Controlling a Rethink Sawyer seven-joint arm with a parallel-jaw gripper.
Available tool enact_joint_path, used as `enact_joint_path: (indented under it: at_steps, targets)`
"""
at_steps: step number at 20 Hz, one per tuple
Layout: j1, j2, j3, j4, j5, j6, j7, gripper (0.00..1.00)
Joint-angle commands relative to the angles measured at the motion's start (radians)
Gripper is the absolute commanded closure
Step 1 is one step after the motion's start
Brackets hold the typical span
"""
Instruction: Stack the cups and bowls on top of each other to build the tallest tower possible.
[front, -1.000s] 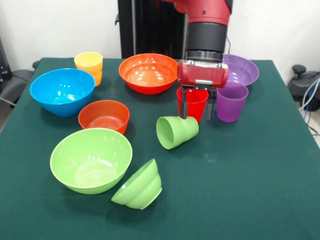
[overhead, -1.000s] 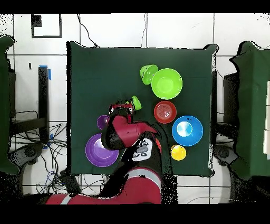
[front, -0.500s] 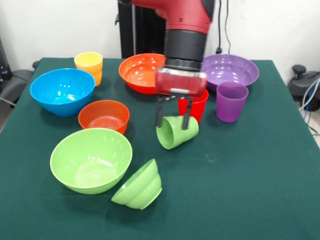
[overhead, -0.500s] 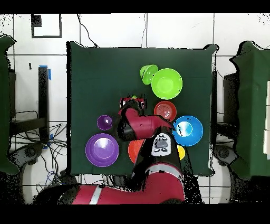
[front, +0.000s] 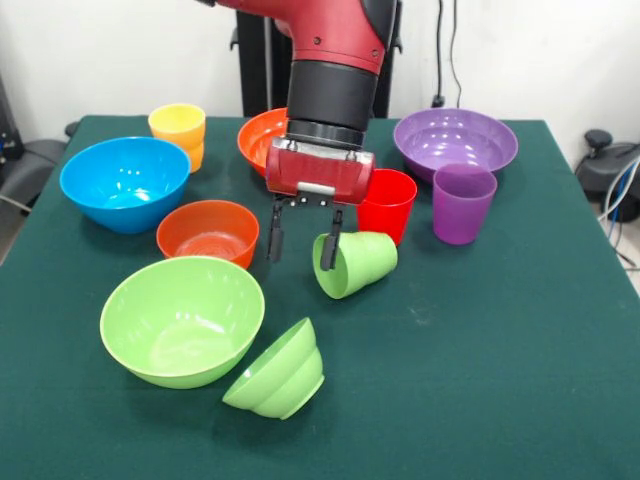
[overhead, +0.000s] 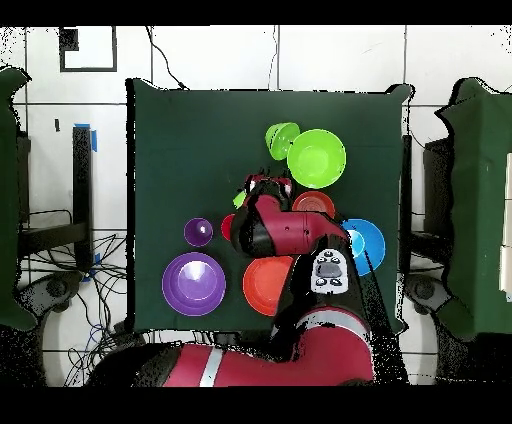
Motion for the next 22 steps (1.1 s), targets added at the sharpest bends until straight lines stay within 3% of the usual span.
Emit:
enact_joint_path:
  at_steps: [1, 4, 9, 14, 17, 22]
  targets:
    - [-0.039, 0.092, 0.155, -0.003, -0.049, 0.080, 0.067, 0.00]
    - [-0.016, 0.134, 0.134, -0.015, -0.028, 0.051, 0.083, 0.00]
    - [-0.014, 0.141, 0.148, -0.007, -0.008, 0.070, 0.097, 0.00]
    - [-0.119, 0.133, 0.283, 0.040, -0.018, 0.147, 0.090, 0.00]
    - [-0.160, 0.156, 0.326, 0.048, -0.023, 0.156, 0.083, 0.00]
    - [-0.288, 0.147, 0.471, 0.123, -0.009, 0.269, 0.051, 0.00]
